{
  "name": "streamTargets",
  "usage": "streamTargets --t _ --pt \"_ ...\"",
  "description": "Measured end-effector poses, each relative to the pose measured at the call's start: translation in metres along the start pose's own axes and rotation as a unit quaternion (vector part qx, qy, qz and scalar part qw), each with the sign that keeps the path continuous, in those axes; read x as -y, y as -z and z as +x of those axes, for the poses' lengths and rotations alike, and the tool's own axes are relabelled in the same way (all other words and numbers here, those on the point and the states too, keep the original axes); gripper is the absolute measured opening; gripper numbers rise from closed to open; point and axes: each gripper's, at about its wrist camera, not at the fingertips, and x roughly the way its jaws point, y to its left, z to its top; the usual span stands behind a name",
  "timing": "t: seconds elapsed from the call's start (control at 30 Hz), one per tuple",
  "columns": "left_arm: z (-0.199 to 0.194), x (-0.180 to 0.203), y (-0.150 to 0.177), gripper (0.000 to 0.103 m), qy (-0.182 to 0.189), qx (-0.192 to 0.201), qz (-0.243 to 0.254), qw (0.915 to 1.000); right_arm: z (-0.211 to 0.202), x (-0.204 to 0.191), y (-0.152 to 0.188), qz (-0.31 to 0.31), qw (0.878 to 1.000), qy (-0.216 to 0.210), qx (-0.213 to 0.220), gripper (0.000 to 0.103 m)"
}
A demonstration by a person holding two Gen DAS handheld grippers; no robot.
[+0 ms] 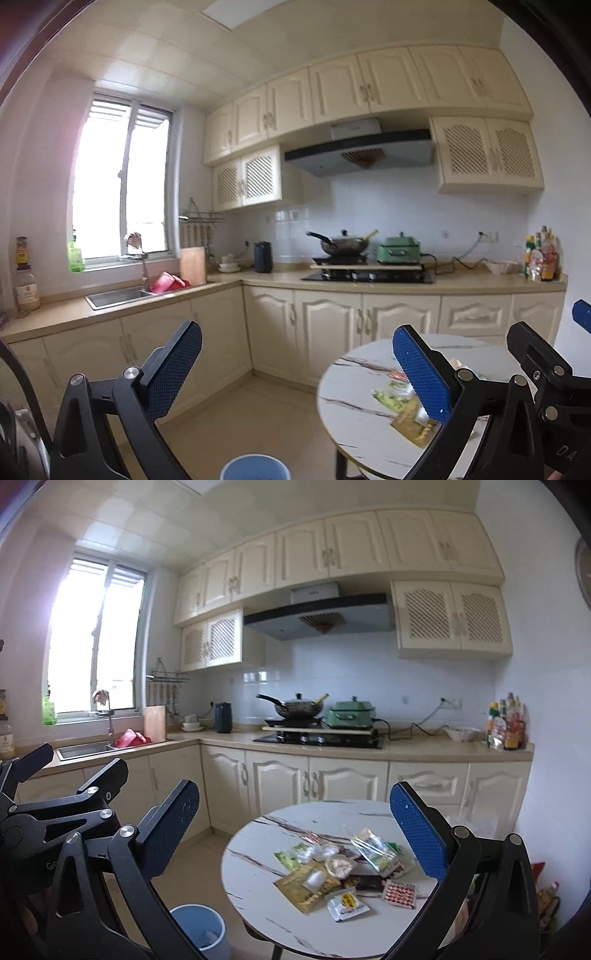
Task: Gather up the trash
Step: 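Return both tools back toward the table, then grasp the white packet with the left tool while the right tool grasps the white bread bag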
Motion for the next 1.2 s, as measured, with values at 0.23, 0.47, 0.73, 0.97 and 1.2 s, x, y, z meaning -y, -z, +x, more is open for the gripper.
streamTargets --t 0.23,0.47,0.73,0.97,1.2 --pt "0.067 0.031 0.002 0.102 0.062 -0.078 0.021 0.9948 0.031 0.052 0.026 0.030 0.998 0.038 -0.051 0.103" --pt "0.148 0.042 0.028 0.102 0.113 -0.188 0.032 0.9751 0.069 0.110 0.066 0.070 0.988 0.081 -0.113 0.103" --pt "0.234 0.077 0.033 0.102 0.159 -0.272 0.058 0.9473 0.126 0.147 0.127 0.090 0.969 0.090 -0.211 0.103" --pt "0.282 0.118 0.053 0.072 0.186 -0.268 0.128 0.9367 0.156 0.167 0.159 0.109 0.956 0.093 -0.257 0.103" --pt "0.322 0.136 0.075 0.040 0.208 -0.297 0.133 0.9224 0.172 0.182 0.169 0.119 0.950 0.097 -0.270 0.103"
